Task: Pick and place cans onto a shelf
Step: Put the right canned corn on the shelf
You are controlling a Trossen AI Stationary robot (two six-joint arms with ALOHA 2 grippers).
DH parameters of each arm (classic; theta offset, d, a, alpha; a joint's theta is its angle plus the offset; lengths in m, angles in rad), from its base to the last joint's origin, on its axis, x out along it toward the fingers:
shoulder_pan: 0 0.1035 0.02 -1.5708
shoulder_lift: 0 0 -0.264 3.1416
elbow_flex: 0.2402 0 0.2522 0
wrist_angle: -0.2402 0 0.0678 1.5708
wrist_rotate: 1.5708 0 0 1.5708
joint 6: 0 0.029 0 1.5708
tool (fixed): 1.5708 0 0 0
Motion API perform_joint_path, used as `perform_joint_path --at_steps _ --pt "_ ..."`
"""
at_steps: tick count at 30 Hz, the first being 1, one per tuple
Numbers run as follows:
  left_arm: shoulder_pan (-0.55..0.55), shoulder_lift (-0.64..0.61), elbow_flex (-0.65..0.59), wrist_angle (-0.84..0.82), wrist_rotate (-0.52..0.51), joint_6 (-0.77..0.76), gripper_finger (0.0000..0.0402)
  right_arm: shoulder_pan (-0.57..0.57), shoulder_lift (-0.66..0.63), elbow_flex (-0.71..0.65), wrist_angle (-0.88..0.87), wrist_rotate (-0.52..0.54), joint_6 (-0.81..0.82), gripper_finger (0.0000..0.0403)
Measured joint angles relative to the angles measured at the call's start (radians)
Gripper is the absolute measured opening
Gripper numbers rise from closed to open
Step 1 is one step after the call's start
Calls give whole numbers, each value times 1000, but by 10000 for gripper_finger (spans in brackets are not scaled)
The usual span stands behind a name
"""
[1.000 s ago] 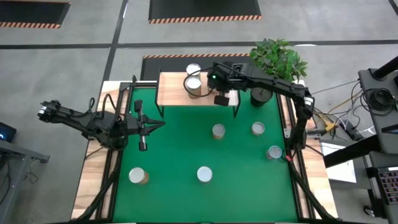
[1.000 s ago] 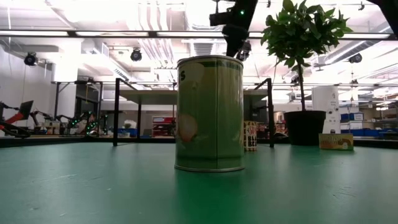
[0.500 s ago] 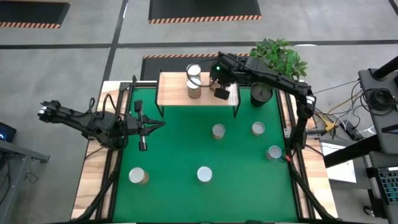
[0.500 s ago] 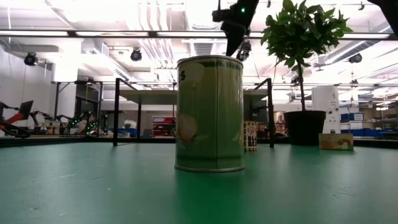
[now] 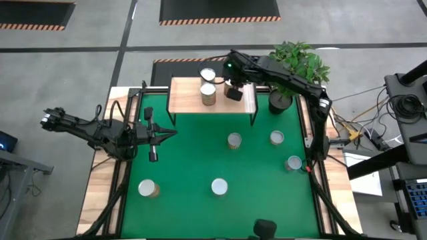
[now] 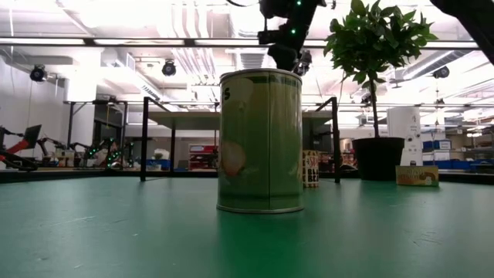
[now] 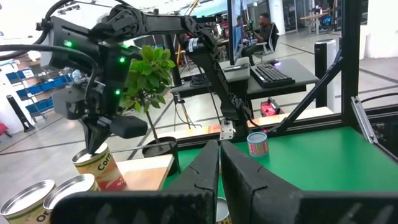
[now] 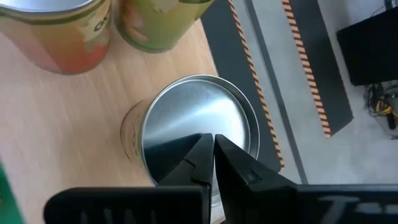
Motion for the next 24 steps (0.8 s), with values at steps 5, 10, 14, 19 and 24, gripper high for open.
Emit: perform_joint_path --at_steps 5,10,14,19,24 --pt "0 0 0 0 0 0 0 -5 3 -5 33 0 -55 9" --pt "0 0 0 -1 0 0 0 -11 4 -9 69 -5 -97 8" --pt "0 0 0 -1 0 0 0 -11 4 -36 120 -3 -124 9" --pt "0 0 0 -1 0 0 0 -11 4 -51 164 7 -154 8" --pt "0 0 0 -1 0 0 0 -16 5 -53 196 3 -167 9"
